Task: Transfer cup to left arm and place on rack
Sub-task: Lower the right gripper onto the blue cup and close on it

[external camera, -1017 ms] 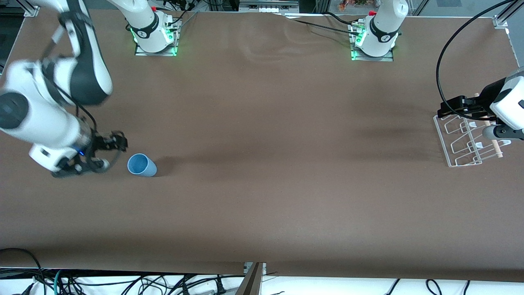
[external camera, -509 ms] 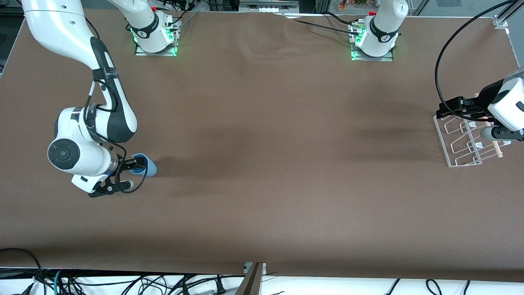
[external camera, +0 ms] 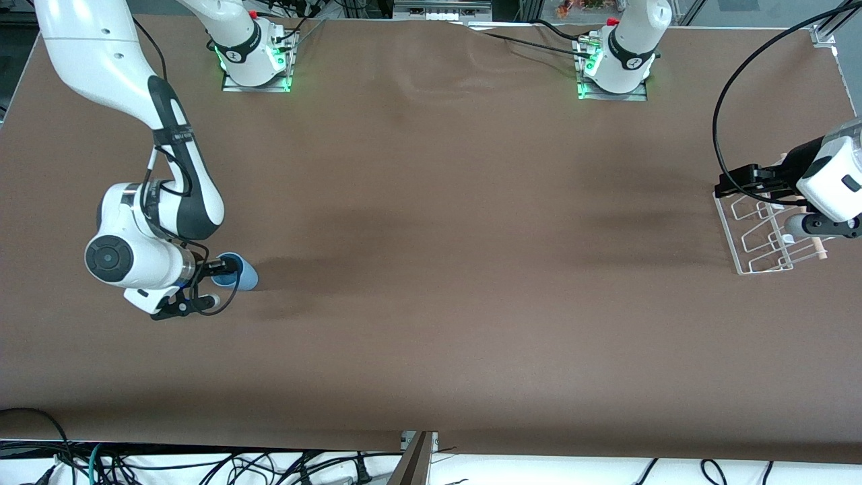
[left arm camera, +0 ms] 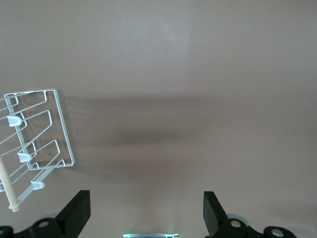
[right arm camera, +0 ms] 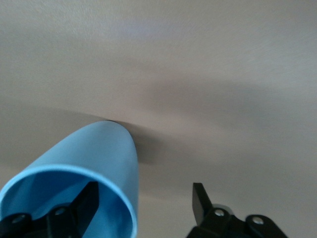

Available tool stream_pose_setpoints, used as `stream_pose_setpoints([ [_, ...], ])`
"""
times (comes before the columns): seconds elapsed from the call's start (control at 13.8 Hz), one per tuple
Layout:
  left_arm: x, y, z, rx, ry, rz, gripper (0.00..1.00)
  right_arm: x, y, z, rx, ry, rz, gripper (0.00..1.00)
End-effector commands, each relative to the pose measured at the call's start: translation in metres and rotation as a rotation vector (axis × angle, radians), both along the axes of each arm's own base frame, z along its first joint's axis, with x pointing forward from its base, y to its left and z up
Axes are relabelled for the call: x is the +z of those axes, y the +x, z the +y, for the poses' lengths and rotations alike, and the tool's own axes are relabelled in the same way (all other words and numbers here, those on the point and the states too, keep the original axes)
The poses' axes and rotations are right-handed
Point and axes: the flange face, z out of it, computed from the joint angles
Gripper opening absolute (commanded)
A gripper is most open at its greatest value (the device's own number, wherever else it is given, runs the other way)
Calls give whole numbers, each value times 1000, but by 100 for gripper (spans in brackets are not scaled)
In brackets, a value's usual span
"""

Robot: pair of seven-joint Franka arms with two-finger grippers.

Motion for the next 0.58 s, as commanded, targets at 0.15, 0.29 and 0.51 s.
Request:
stream_pose_setpoints([
  [0.15, 1, 7, -8, -2, -48, -17, 100, 5, 1, 18, -22, 82, 2, 0],
  [0.29, -1, 6, -13, -27, -71, -13, 100, 18, 4, 31, -47, 121, 24, 0],
  [0.51, -8, 6, -35, -221, -110, -11, 100, 31, 2, 61, -95, 125, 59, 0],
])
